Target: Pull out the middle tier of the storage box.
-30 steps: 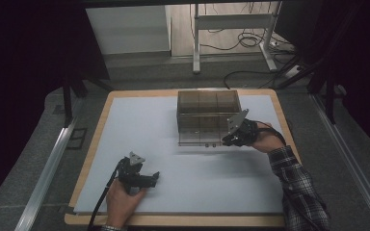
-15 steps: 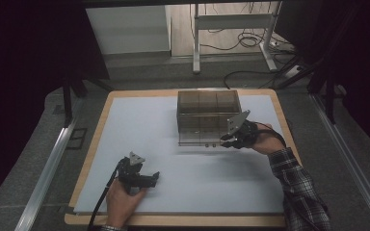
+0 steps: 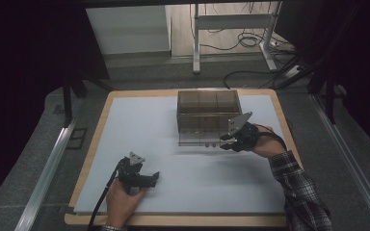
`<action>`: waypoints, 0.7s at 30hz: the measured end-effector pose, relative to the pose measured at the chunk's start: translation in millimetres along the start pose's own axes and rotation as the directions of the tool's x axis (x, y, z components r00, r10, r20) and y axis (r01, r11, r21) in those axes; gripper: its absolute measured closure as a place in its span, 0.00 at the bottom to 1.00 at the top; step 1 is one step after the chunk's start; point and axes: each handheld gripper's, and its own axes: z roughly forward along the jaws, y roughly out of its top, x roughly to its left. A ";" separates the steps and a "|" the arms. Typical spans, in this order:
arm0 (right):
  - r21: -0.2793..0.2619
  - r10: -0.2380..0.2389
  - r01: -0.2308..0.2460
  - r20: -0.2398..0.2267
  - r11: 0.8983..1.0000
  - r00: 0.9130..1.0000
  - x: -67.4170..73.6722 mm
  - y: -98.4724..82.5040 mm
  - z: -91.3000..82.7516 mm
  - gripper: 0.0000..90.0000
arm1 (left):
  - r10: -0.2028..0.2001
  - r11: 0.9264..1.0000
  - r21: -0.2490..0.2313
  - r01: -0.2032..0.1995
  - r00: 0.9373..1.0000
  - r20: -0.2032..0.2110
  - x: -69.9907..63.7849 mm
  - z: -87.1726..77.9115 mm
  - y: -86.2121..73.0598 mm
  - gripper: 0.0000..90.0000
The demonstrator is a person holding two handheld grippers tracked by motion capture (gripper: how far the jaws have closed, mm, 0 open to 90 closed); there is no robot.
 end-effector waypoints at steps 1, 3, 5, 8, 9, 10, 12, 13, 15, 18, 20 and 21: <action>-0.001 0.007 -0.007 -0.001 1.000 1.000 0.8 0.1 0.0 0.67 | 0.000 1.000 0.000 0.000 1.000 0.000 0.0 0.0 0.0 0.00; -0.006 0.018 -0.018 0.010 1.000 1.000 3.2 0.2 0.3 0.65 | 0.000 1.000 0.000 0.000 1.000 0.000 0.0 0.0 0.0 0.00; -0.008 0.029 -0.029 0.019 1.000 0.999 5.4 0.7 0.2 0.62 | 0.000 1.000 0.000 0.000 1.000 0.000 0.0 0.0 0.0 0.00; -0.021 0.049 -0.048 0.041 0.999 0.998 8.2 1.7 -0.7 0.59 | 0.000 1.000 0.000 0.000 1.000 0.000 0.0 0.0 0.0 0.00; -0.026 0.055 -0.054 0.044 0.998 0.998 8.9 2.0 -1.2 0.58 | -0.001 1.000 0.000 0.001 1.000 0.000 0.0 0.0 0.0 0.00; -0.032 0.062 -0.061 0.046 0.998 0.997 9.8 2.3 -1.8 0.57 | 0.000 1.000 0.000 0.000 1.000 0.000 0.0 0.0 0.0 0.00; -0.039 0.077 -0.075 0.053 0.996 0.996 11.7 3.0 -3.0 0.56 | 0.000 1.000 0.000 0.000 1.000 0.000 0.0 0.0 0.0 0.00; -0.042 0.082 -0.080 0.051 0.996 0.995 12.6 3.3 -3.5 0.55 | 0.000 1.000 0.000 0.000 1.000 0.000 0.0 0.0 0.0 0.00; -0.043 0.090 -0.087 0.059 0.995 0.994 14.9 3.8 -4.3 0.54 | 0.000 1.000 0.000 0.000 1.000 0.000 0.0 0.0 0.0 0.00; -0.044 0.101 -0.098 0.072 0.994 0.992 18.4 4.4 -5.6 0.52 | 0.001 1.000 0.000 -0.001 1.000 -0.001 0.1 0.0 0.1 0.00; -0.048 0.113 -0.109 0.077 0.993 0.991 21.3 4.1 -6.6 0.51 | 0.003 1.000 0.000 -0.003 1.000 0.000 0.2 0.0 0.1 0.00; -0.053 0.117 -0.114 0.077 0.992 0.990 22.6 3.7 -6.7 0.50 | 0.003 1.000 0.000 -0.003 1.000 0.000 0.2 0.0 0.1 0.00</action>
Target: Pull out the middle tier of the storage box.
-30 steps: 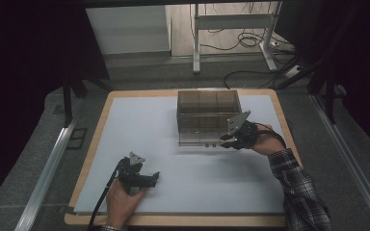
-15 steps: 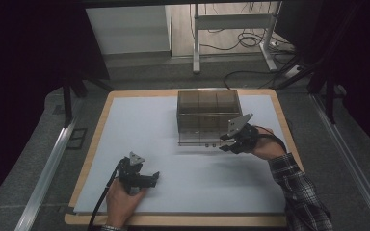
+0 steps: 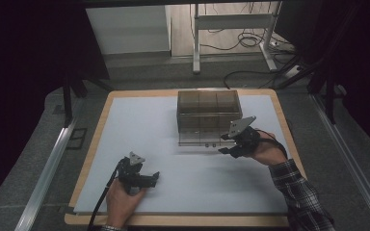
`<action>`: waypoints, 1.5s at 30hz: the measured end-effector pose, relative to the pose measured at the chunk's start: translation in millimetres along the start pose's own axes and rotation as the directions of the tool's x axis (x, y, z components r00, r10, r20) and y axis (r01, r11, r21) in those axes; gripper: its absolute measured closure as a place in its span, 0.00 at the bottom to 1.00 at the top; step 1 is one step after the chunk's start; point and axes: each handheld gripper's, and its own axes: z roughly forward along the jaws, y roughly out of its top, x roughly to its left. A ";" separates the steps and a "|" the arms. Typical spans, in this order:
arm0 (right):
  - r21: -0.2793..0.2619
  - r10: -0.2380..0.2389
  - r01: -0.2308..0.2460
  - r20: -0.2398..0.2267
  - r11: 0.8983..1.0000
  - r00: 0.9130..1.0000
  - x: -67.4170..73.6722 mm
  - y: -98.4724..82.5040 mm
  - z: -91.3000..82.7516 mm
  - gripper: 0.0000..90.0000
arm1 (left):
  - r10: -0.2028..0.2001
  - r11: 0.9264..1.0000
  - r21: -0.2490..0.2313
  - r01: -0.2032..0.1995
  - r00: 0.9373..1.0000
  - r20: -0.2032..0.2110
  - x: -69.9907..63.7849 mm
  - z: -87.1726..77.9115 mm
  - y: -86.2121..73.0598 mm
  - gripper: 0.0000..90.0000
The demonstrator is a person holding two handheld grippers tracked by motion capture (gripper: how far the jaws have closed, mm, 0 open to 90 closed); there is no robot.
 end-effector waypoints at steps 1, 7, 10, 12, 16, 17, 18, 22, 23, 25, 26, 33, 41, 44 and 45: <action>0.003 0.010 -0.010 0.007 1.000 1.000 1.6 -0.5 -0.4 0.49 | 0.000 1.000 0.000 0.000 1.000 0.000 0.0 0.0 0.0 0.00; -0.004 0.052 -0.051 0.044 0.999 0.998 9.6 -5.5 -2.6 0.44 | 0.000 1.000 0.001 0.000 1.000 -0.001 0.0 -0.1 0.0 0.00; -0.012 0.063 -0.063 0.052 0.998 0.997 14.0 -8.6 -3.4 0.43 | 0.000 1.000 0.001 0.000 1.000 -0.001 0.0 -0.1 0.1 0.00; -0.015 0.069 -0.068 0.056 0.998 0.996 17.6 -10.6 -3.3 0.41 | 0.000 1.000 0.001 0.000 1.000 -0.001 0.0 0.0 0.1 0.00; -0.026 0.083 -0.081 0.068 0.996 0.994 23.9 -13.7 -3.6 0.38 | -0.005 1.000 -0.003 0.005 1.000 -0.001 -0.4 0.3 0.0 0.00; -0.029 0.085 -0.084 0.069 0.996 0.994 25.4 -14.4 -3.7 0.37 | -0.006 1.000 -0.003 0.006 1.000 -0.001 -0.4 0.3 0.0 0.00; -0.029 0.086 -0.084 0.071 0.996 0.994 26.5 -15.1 -3.5 0.36 | -0.007 1.000 -0.005 0.007 1.000 -0.001 -0.5 0.4 0.0 0.00; -0.033 0.100 -0.097 0.070 0.995 0.993 32.0 -18.5 -3.6 0.33 | -0.010 1.000 -0.005 0.010 1.000 -0.001 -0.7 0.4 -0.1 0.00; -0.034 0.101 -0.099 0.071 0.994 0.992 33.0 -19.6 -3.5 0.32 | -0.010 1.000 -0.005 0.010 1.000 -0.001 -0.7 0.4 -0.1 0.00; -0.037 0.104 -0.102 0.081 0.994 0.991 35.0 -21.9 -3.4 0.31 | -0.010 1.000 -0.005 0.010 1.000 -0.001 -0.7 0.4 -0.1 0.00; -0.036 0.109 -0.107 0.087 0.994 0.990 36.1 -23.0 -3.5 0.30 | -0.009 1.000 -0.005 0.009 1.000 -0.001 -0.7 0.4 -0.1 0.00; -0.061 0.147 -0.141 0.109 0.988 0.983 40.8 -28.7 -8.3 0.22 | -0.010 1.000 -0.005 0.010 1.000 -0.001 -0.7 0.4 -0.1 0.00; -0.089 0.191 -0.181 0.126 0.980 0.974 47.7 -35.7 -16.0 0.14 | -0.005 1.000 -0.001 0.005 1.000 -0.001 -0.4 0.1 0.0 0.00; -0.089 0.199 -0.188 0.134 0.978 0.971 51.1 -39.3 -18.3 0.12 | -0.005 1.000 -0.002 0.005 1.000 -0.001 -0.4 0.1 0.0 0.00; -0.091 0.205 -0.194 0.138 0.977 0.969 52.4 -40.6 -19.2 0.11 | -0.005 1.000 -0.001 0.005 1.000 -0.001 -0.4 0.1 0.0 0.00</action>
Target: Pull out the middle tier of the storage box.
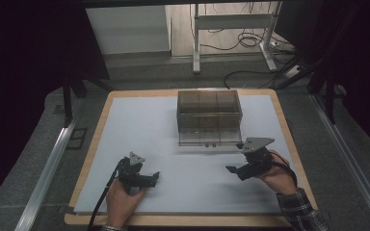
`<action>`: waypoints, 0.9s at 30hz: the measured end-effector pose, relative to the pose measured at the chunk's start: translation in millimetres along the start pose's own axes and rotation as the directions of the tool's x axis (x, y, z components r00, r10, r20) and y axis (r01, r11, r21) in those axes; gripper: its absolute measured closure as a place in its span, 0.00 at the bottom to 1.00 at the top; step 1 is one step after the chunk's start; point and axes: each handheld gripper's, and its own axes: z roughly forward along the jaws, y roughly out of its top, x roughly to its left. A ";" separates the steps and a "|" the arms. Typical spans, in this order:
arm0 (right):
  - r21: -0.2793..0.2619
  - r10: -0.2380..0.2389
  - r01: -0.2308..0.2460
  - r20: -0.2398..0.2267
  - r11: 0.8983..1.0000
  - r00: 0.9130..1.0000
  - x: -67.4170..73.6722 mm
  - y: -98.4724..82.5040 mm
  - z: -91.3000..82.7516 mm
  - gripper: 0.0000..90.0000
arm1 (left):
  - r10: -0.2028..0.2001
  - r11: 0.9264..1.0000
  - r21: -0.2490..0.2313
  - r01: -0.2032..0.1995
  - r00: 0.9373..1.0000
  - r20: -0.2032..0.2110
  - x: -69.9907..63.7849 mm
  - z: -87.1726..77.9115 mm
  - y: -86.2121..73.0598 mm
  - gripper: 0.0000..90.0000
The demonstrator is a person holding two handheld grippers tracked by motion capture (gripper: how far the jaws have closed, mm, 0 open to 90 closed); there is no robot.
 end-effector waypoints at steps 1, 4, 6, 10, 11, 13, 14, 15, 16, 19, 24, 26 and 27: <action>-0.001 0.002 -0.002 0.001 1.000 1.000 0.5 -1.7 -1.2 0.10 | 0.000 1.000 0.000 0.000 1.000 0.000 0.0 0.0 0.0 0.00; 0.003 0.012 -0.012 0.011 1.000 1.000 2.6 -7.1 -3.3 0.09 | 0.000 1.000 0.000 0.000 1.000 0.000 0.0 0.0 0.0 0.00; 0.011 0.015 -0.016 0.010 1.000 1.000 3.6 -11.2 -4.2 0.08 | 0.000 1.000 0.000 0.000 1.000 0.000 0.0 0.0 0.0 0.00; 0.019 0.025 -0.025 0.022 1.000 0.999 5.9 -19.7 -4.7 0.06 | 0.000 1.000 -0.001 0.000 1.000 0.000 0.0 0.0 0.0 0.00; 0.019 0.028 -0.028 0.025 0.999 0.999 6.5 -21.9 -4.8 0.06 | 0.000 1.000 -0.001 0.000 1.000 0.000 0.0 0.0 0.0 0.00; 0.021 0.037 -0.037 0.026 0.999 0.999 7.7 -26.2 -5.0 0.05 | 0.000 1.000 -0.001 0.000 1.000 0.000 0.0 0.0 0.0 0.00; 0.020 0.040 -0.040 0.029 0.999 0.999 8.1 -28.4 -5.1 0.05 | 0.000 1.000 -0.001 0.000 1.000 0.000 0.0 0.0 0.0 0.00; 0.021 0.047 -0.048 0.034 0.999 0.998 8.8 -30.4 -5.1 0.04 | 0.000 1.000 -0.001 0.000 1.000 0.000 0.0 0.1 0.0 0.00; 0.021 0.053 -0.054 0.036 0.998 0.998 9.3 -32.5 -5.0 0.04 | 0.000 1.000 -0.001 0.000 1.000 0.000 0.0 0.0 0.0 0.00; 0.021 0.074 -0.075 0.041 0.997 0.996 10.8 -38.8 -4.2 0.03 | 0.001 1.000 -0.001 -0.001 1.000 0.000 0.0 0.0 0.0 0.00; 0.021 0.108 -0.109 0.045 0.994 0.993 13.4 -48.5 -1.7 0.01 | 0.000 1.000 -0.001 0.000 1.000 0.000 0.0 0.1 0.0 0.00; 0.023 0.113 -0.114 0.050 0.993 0.992 14.5 -51.6 -0.5 0.01 | 0.000 1.000 -0.001 0.000 1.000 0.000 0.0 0.0 0.0 0.00; 0.027 0.117 -0.118 0.050 0.993 0.992 14.9 -53.0 0.0 0.01 | 0.000 1.000 -0.001 0.000 1.000 0.000 0.0 0.0 0.0 0.00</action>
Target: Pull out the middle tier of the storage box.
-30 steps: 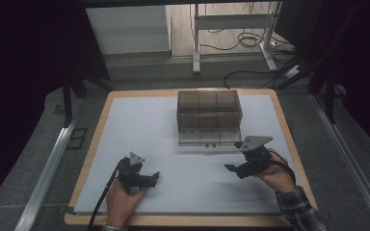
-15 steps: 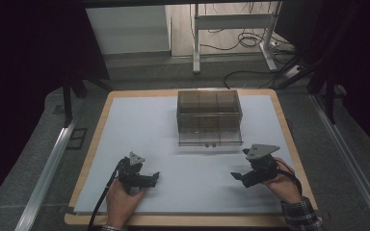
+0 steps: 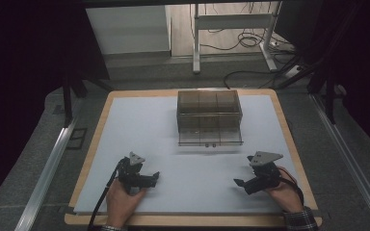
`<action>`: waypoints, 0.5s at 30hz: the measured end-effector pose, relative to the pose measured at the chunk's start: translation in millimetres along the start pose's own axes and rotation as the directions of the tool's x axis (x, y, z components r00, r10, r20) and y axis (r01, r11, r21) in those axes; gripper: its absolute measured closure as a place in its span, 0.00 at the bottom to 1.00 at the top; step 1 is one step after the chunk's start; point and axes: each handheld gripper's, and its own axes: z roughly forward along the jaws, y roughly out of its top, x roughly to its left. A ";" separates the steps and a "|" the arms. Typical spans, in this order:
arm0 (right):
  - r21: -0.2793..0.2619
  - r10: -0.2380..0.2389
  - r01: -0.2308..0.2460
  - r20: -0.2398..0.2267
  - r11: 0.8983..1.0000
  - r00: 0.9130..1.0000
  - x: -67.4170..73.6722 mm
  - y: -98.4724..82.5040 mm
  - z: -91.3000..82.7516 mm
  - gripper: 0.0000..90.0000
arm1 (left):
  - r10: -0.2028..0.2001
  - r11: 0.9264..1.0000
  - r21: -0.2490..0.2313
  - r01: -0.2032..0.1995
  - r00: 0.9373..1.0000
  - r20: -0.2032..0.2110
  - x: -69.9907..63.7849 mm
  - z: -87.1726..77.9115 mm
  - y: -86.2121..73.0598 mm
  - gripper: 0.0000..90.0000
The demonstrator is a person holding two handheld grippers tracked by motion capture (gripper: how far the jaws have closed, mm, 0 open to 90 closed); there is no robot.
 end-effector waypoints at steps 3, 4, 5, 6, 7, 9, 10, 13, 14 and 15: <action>0.004 0.010 -0.010 -0.004 1.000 1.000 0.9 -4.0 1.6 0.01 | 0.000 1.000 0.000 0.000 1.000 0.000 0.0 0.0 0.0 0.00; 0.006 0.016 -0.016 -0.005 1.000 1.000 1.3 -5.1 2.2 0.01 | 0.000 1.000 0.000 0.000 1.000 0.000 0.0 0.0 0.0 0.00; 0.009 0.016 -0.016 -0.005 1.000 1.000 1.3 -6.3 2.7 0.01 | 0.000 1.000 0.000 0.000 1.000 0.000 0.0 0.0 0.0 0.00; 0.011 0.020 -0.020 -0.003 1.000 1.000 1.6 -7.4 3.3 0.01 | 0.000 1.000 0.000 0.000 1.000 0.000 0.0 0.0 0.0 0.00; 0.014 0.023 -0.023 -0.004 1.000 1.000 1.6 -8.3 4.0 0.01 | 0.000 1.000 0.000 0.000 1.000 0.000 0.1 0.0 0.0 0.00; 0.017 0.029 -0.029 -0.005 0.999 1.000 1.5 -10.2 5.2 0.01 | 0.000 1.000 0.000 0.000 1.000 0.000 0.0 0.0 0.0 0.00; 0.019 0.033 -0.033 -0.005 0.999 0.999 1.6 -11.1 6.1 0.01 | 0.000 1.000 0.000 0.000 1.000 0.000 0.1 0.0 0.0 0.00; 0.033 0.039 -0.039 -0.006 0.999 0.999 1.3 -14.4 9.4 0.01 | 0.000 1.000 -0.001 0.000 1.000 0.000 0.0 0.0 0.0 0.00; 0.043 0.040 -0.040 -0.010 0.998 0.999 1.2 -15.2 11.2 0.01 | 0.000 1.000 -0.001 0.000 1.000 0.000 0.0 0.0 0.0 0.00; 0.050 0.043 -0.042 -0.017 0.998 0.999 0.8 -15.0 11.8 0.01 | 0.000 1.000 -0.001 0.000 1.000 0.000 0.0 0.0 0.0 0.00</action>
